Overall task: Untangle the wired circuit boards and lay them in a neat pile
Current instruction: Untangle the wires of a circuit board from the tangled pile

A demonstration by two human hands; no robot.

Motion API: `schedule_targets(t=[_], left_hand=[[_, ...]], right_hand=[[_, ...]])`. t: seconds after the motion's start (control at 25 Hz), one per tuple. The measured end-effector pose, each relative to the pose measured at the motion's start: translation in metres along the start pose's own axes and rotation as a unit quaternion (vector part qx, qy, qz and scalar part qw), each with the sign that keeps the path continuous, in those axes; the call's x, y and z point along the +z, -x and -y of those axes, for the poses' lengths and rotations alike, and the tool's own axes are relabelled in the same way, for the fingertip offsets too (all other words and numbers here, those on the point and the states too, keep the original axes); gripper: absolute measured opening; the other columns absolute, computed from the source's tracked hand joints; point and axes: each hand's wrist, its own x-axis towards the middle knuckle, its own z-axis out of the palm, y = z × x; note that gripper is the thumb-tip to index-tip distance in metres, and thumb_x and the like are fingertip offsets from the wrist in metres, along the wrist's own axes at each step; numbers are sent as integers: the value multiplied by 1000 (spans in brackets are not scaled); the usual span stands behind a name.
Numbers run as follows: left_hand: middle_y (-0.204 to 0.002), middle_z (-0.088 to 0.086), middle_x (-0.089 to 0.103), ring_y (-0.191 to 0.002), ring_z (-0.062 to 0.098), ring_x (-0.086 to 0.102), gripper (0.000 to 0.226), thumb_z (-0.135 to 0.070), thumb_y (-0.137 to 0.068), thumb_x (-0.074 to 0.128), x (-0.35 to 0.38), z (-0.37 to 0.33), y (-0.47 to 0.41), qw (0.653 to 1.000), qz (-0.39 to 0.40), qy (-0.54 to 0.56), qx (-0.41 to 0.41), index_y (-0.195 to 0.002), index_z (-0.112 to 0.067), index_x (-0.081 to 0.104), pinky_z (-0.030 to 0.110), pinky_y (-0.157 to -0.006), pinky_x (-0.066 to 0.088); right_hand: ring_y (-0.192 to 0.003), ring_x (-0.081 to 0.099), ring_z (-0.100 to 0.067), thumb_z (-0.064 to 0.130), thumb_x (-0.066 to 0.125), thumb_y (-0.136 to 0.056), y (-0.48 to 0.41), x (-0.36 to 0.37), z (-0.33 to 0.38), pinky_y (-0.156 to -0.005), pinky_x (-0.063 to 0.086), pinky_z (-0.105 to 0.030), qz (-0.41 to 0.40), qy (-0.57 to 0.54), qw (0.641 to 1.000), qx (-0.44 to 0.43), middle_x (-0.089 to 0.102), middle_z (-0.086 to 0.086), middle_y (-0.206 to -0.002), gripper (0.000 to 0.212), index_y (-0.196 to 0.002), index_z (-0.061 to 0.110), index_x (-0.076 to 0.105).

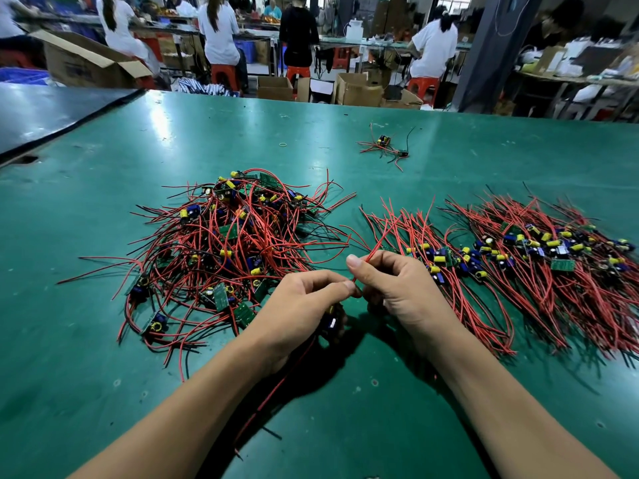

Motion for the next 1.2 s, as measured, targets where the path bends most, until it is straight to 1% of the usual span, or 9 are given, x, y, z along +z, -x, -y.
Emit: schedule_targets(t=[0.28, 0.4, 0.52, 0.68, 0.8, 0.88, 0.96, 1.04, 1.2], left_hand=[[-62, 11, 55, -46, 17, 48, 20, -10, -92, 62, -1, 2, 2, 1000, 16, 7, 20, -73, -5, 66, 23, -44, 40], [-54, 7, 53, -41, 15, 48, 21, -10, -92, 61, 0, 0, 3, 999, 30, 11, 16, -73, -5, 63, 20, -41, 40], [-54, 7, 54, -42, 15, 48, 18, -11, -93, 61, 1, -2, 3, 999, 43, 12, 10, -77, -2, 62, 20, -43, 40], [-58, 11, 53, -47, 19, 47, 18, -15, -92, 62, 1, -3, 3, 999, 46, -12, 5, -79, -3, 64, 24, -49, 39], [-53, 8, 54, -43, 17, 47, 19, -15, -93, 61, 1, -3, 2, 999, 39, -17, 12, -78, -3, 63, 22, -45, 38], [-50, 7, 53, -39, 15, 46, 19, -15, -93, 61, 0, -1, 2, 999, 29, -20, 16, -78, -4, 64, 20, -42, 38], [-52, 9, 52, -39, 16, 46, 17, -14, -93, 62, 0, 1, 1, 1000, 19, -18, 17, -79, -4, 66, 22, -43, 36], [-55, 9, 52, -42, 16, 45, 15, -12, -92, 63, 0, 2, 0, 1000, 11, -9, 16, -81, -3, 68, 23, -44, 36], [-66, 11, 58, -53, 18, 47, 14, -8, -91, 62, 0, 2, 0, 1000, 4, 0, 19, -79, -5, 69, 27, -50, 37]], right_hand=[[-90, 47, -31, 56, 87, -63, 6, 2, 0, -83, 33, -47, 81, -11, 996, 33, 65, -24, -93, 54, -97, 15, 78], [-71, 60, -12, 48, 84, -66, 5, 3, 2, -74, 49, -33, 8, 15, 1000, -6, 70, -2, -74, 43, -92, 13, 79], [-54, 55, 6, 25, 80, -82, -1, -2, 5, -58, 40, -7, -85, 84, 989, -90, 65, 16, -57, 10, -83, 16, 77], [-65, 58, 10, 26, 77, -87, -6, -15, 7, -65, 41, -6, -167, 201, 952, -159, 72, 16, -75, 10, -78, 29, 75], [-64, 58, 6, 35, 73, -90, -8, -15, 3, -64, 41, -8, -204, 239, 935, -165, 69, 21, -66, 16, -77, 27, 76], [-52, 51, -2, 43, 69, -90, -9, -13, 1, -53, 38, -14, -183, 183, 959, -115, 62, 17, -57, 28, -74, 22, 77], [-42, 38, -7, 50, 71, -82, -7, -9, 3, -42, 28, -18, -112, 11, 994, -15, 52, 9, -57, 34, -73, 18, 77], [-39, 32, -6, 51, 77, -71, -5, -5, 3, -41, 23, -19, -23, -74, 995, 66, 46, 5, -56, 34, -74, 17, 77], [-53, 57, -13, 40, 79, -74, 4, 4, 1, -49, 45, -22, 70, -36, 993, 86, 71, -5, -70, 31, -89, 13, 78]])
